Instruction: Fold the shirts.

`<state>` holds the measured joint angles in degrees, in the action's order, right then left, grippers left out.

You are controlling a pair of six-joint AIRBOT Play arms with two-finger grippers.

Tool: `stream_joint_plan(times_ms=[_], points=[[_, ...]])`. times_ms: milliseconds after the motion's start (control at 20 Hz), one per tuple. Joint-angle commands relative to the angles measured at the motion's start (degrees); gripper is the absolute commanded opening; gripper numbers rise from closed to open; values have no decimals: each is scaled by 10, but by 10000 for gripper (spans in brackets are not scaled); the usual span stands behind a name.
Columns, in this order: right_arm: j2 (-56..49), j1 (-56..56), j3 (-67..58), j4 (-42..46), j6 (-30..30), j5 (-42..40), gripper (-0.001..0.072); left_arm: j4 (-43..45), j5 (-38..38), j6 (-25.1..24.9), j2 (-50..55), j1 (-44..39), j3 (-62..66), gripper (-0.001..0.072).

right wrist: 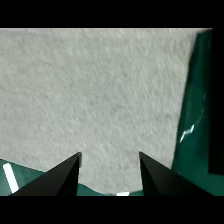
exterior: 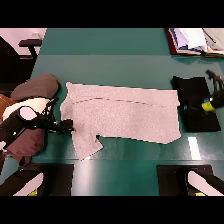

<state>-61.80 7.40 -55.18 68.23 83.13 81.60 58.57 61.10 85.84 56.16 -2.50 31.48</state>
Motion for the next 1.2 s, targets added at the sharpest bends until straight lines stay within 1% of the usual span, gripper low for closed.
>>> stream_joint_plan(times_ms=[0,150,250,350,500,550,650,750,800,950,1050,1100,1150], points=[[41,71,118,34,-1,34,587,-3,26,-14,0,-1,23,20],[57,112,222,4,-1,25,570,-3,26,-14,0,-1,24,21],[58,111,268,-29,-1,-1,541,-3,26,-14,0,-1,24,21],[58,87,295,-52,-1,-40,538,-3,26,-14,0,-1,24,21],[58,25,295,-70,-1,-96,369,-3,29,-18,0,-1,24,21],[58,9,289,-70,-1,-110,272,-3,35,-24,-1,-1,24,20],[58,-12,269,-64,-1,-114,22,14,60,-33,-3,-1,34,19],[64,-12,240,-36,-1,-79,10,38,85,-31,-38,-1,37,19],[78,-11,226,-13,-1,-53,10,55,107,-19,-69,-1,37,19],[141,-11,188,54,-1,46,9,71,200,-1,-163,-1,41,19],[183,-11,164,71,4,96,9,70,257,17,-203,-1,69,19],[196,-11,147,70,13,100,9,70,267,18,-206,-1,94,19],[197,-14,128,66,20,93,9,70,260,18,-206,-1,115,19]])
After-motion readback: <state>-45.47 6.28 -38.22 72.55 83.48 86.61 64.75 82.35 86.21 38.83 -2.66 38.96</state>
